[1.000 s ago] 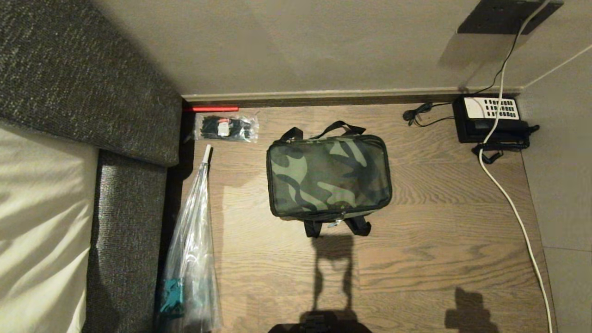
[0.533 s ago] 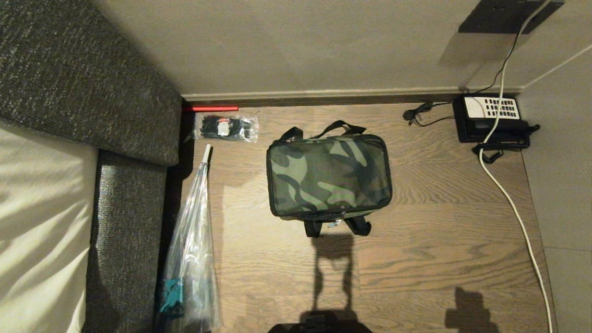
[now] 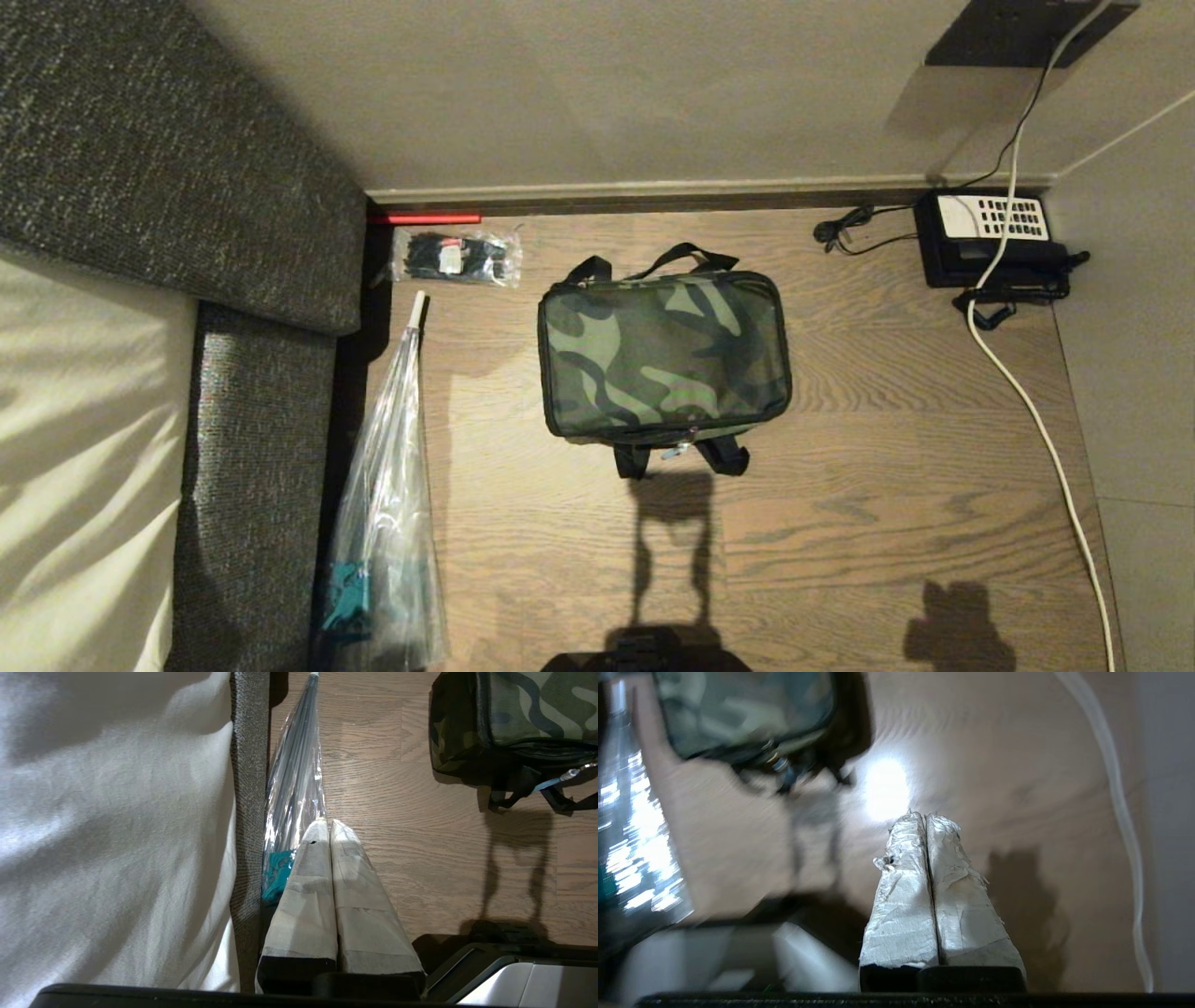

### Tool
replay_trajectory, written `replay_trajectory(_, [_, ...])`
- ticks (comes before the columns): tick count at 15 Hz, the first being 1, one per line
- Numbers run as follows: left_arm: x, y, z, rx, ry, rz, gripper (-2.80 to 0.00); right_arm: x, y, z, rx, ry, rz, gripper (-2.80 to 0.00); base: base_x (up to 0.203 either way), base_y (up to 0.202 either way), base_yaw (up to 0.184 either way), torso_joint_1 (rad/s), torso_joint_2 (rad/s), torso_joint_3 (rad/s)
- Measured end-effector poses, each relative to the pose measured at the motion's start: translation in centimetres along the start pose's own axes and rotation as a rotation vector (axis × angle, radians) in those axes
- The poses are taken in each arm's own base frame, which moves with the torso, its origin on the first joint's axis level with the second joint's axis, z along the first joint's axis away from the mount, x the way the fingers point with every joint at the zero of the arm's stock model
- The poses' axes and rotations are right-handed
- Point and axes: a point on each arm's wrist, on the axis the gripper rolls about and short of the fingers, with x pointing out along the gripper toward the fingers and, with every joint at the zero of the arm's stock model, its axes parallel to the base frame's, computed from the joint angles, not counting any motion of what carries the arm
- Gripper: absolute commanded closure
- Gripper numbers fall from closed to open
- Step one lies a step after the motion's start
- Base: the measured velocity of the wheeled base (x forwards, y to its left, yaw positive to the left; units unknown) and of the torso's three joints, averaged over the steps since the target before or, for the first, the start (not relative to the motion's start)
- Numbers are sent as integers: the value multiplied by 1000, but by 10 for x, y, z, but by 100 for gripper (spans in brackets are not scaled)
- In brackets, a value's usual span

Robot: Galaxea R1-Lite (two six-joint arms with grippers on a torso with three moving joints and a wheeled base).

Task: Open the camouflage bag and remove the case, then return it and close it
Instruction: Open the top of the storage box

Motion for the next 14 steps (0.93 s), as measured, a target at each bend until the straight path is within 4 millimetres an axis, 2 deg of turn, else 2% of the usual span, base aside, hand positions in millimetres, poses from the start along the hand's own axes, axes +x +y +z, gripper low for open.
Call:
replay_trajectory(2, [0, 0, 0, 0, 0, 0, 0, -5, 3, 18, 74, 107, 2, 0, 0, 0, 0, 0, 0, 0])
replay_trajectory(3, [0, 0, 0, 0, 0, 0, 0, 2, 4, 31, 112, 167, 3, 0, 0, 0, 0, 0, 0, 0])
replay_trajectory(5, [0, 0, 0, 0, 0, 0, 0, 31, 7, 60, 165, 311, 0, 0, 0, 0, 0, 0, 0, 0])
replay_trajectory(7, [0, 0, 0, 0, 1, 0, 0, 78, 13, 84, 189, 448, -6, 0, 0, 0, 0, 0, 0, 0])
replay_trajectory(9, [0, 0, 0, 0, 1, 0, 0, 133, 21, 96, 175, 560, 20, 0, 0, 0, 0, 0, 0, 0])
replay_trajectory(11, [0, 0, 0, 0, 0, 0, 0, 186, 34, 95, 154, 619, 117, 0, 0, 0, 0, 0, 0, 0])
replay_trajectory(13, [0, 0, 0, 0, 0, 0, 0, 230, 57, 77, 127, 623, 259, 0, 0, 0, 0, 0, 0, 0])
replay_trajectory(14, [0, 0, 0, 0, 0, 0, 0, 243, 70, 62, 106, 624, 323, -280, 0, 0, 0, 0, 0, 0])
